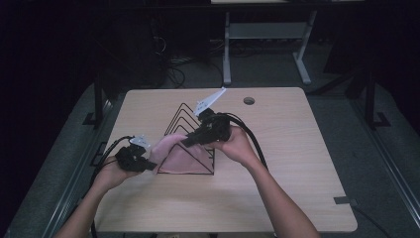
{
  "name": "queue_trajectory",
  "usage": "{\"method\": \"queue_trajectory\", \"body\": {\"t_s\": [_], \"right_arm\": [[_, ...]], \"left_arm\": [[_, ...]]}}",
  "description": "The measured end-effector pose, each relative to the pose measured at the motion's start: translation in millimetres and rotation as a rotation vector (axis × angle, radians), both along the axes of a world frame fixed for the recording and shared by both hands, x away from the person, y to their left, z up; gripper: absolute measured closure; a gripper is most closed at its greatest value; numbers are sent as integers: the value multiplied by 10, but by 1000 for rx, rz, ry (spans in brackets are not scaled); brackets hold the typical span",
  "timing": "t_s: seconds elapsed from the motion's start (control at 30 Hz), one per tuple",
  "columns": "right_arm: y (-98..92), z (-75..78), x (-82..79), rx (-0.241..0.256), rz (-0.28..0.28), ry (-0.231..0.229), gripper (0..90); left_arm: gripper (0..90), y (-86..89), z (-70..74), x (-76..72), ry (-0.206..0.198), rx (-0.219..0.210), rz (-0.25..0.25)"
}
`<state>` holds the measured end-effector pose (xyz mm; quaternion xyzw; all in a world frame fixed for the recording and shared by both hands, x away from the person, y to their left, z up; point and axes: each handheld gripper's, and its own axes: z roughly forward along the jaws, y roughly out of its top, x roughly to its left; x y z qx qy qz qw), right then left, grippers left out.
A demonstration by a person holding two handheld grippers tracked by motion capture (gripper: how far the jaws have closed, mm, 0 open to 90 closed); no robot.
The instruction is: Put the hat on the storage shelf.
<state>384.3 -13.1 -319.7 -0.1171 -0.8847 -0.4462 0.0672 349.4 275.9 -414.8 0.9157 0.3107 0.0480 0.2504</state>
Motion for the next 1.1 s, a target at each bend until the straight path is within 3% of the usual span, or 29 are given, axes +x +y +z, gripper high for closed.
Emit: {"method": "queue_trajectory", "body": {"t_s": [0.13,0.33,0.5,0.6,0.73,1.1], "right_arm": [[-8,12,-25,-3,-5,-3,797],[-74,35,-51,31,-8,5,637],[-188,23,-59,38,-30,-1,561],[-282,12,-58,76,-48,28,524],[-424,-13,-45,82,-85,35,474],[-737,-86,-76,73,-155,35,424]], "left_arm": [[760,17,29,-22,-12,-11,5],[690,44,93,-39,-14,-41,23],[655,41,129,-62,-22,-45,18],[639,47,124,-57,-12,-53,24],[609,62,123,-61,-12,-59,26],[525,68,153,-112,-27,-64,37]]}}
